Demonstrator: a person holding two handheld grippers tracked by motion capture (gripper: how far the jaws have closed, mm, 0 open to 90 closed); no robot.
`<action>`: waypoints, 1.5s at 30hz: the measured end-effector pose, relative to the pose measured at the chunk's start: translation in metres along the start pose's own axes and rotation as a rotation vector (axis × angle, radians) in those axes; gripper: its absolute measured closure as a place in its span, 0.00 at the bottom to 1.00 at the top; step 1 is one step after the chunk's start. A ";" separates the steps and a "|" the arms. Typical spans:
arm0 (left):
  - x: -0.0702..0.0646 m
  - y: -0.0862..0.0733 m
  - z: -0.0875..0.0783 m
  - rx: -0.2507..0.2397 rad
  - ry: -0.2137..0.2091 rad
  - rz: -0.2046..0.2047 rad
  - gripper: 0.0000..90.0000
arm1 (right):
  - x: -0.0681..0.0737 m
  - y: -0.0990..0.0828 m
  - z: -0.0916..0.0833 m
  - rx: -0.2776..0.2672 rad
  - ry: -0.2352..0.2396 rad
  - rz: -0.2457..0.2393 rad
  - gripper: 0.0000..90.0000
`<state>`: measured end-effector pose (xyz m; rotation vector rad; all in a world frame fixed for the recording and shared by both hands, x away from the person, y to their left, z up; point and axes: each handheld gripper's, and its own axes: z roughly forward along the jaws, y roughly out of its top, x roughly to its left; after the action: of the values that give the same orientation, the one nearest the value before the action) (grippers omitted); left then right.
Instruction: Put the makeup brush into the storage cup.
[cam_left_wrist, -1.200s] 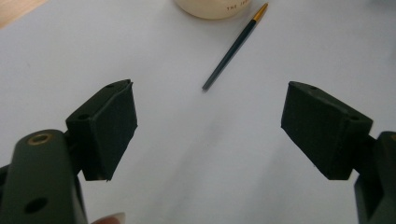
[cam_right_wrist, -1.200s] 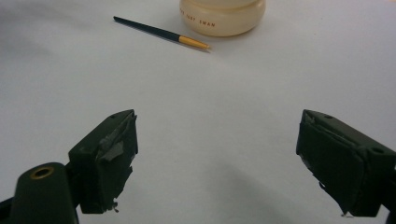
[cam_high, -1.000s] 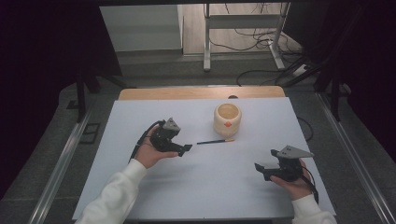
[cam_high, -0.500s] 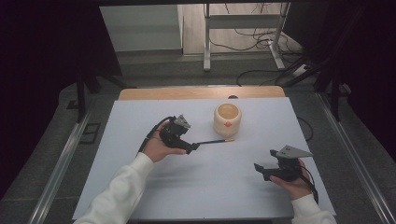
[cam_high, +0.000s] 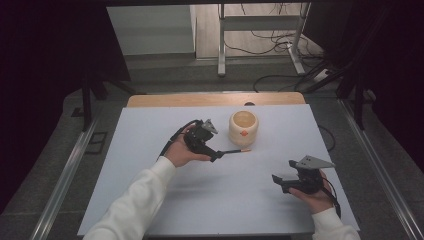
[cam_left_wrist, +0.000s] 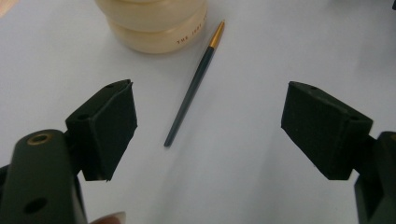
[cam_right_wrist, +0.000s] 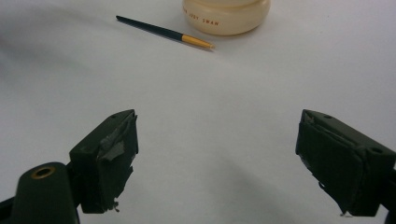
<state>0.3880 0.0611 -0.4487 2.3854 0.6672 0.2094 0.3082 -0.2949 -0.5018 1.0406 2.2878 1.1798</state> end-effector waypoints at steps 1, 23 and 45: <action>0.002 0.002 0.003 0.006 -0.003 0.003 0.21 | 0.000 0.000 0.000 0.000 0.000 0.002 0.15; 0.021 0.009 0.033 0.071 -0.033 0.079 0.23 | -0.001 0.000 0.002 0.010 -0.002 0.006 0.15; 0.023 0.030 0.063 0.152 -0.045 0.137 0.27 | -0.001 0.000 0.003 0.015 -0.004 -0.009 0.16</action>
<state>0.4395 0.0185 -0.4799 2.5767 0.5157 0.1674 0.3107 -0.2935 -0.5037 1.0359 2.2993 1.1581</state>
